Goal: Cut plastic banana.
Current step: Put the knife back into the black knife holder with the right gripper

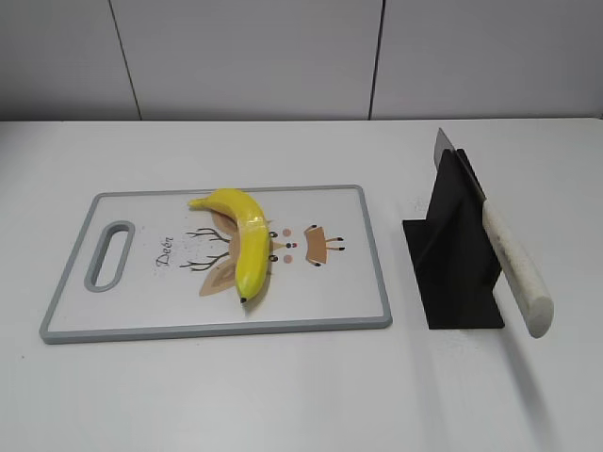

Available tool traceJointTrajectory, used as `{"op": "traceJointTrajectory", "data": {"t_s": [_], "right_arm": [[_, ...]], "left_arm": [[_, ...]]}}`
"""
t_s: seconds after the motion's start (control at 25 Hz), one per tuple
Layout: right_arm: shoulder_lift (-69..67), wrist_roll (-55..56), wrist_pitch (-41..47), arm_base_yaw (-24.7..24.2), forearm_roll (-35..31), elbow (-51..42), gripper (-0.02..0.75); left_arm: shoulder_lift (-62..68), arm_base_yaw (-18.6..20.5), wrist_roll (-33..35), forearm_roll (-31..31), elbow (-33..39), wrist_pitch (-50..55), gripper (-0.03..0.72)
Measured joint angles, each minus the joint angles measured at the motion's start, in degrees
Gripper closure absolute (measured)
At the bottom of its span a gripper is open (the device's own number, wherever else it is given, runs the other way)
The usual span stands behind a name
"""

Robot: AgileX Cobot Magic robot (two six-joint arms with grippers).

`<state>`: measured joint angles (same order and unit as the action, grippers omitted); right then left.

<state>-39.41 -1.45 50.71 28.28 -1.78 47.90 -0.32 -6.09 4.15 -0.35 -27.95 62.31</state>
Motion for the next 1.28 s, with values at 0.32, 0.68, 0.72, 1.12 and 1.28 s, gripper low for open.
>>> {"op": "traceJointTrajectory", "data": {"t_s": [0.32, 0.68, 0.72, 1.12, 1.28], "right_arm": [[15.34, -2.67, 1.26, 0.0, -0.35, -8.78, 0.146], [29.78, -2.79, 6.27, 0.0, -1.2, -17.43, 0.148], [31.16, -2.79, 7.08, 0.0, -1.2, -17.9, 0.148], [39.64, -2.79, 8.61, 0.0, -1.26, -18.85, 0.148], [39.71, -2.87, 8.61, 0.0, -1.51, -18.85, 0.149]], "left_arm": [[0.0, 0.0, 0.0, 0.0, 0.0, 0.0, 0.101], [0.0, 0.0, 0.0, 0.0, 0.0, 0.0, 0.101], [0.0, 0.0, 0.0, 0.0, 0.0, 0.0, 0.101], [0.0, 0.0, 0.0, 0.0, 0.0, 0.0, 0.103], [0.0, 0.0, 0.0, 0.0, 0.0, 0.0, 0.103]]}}
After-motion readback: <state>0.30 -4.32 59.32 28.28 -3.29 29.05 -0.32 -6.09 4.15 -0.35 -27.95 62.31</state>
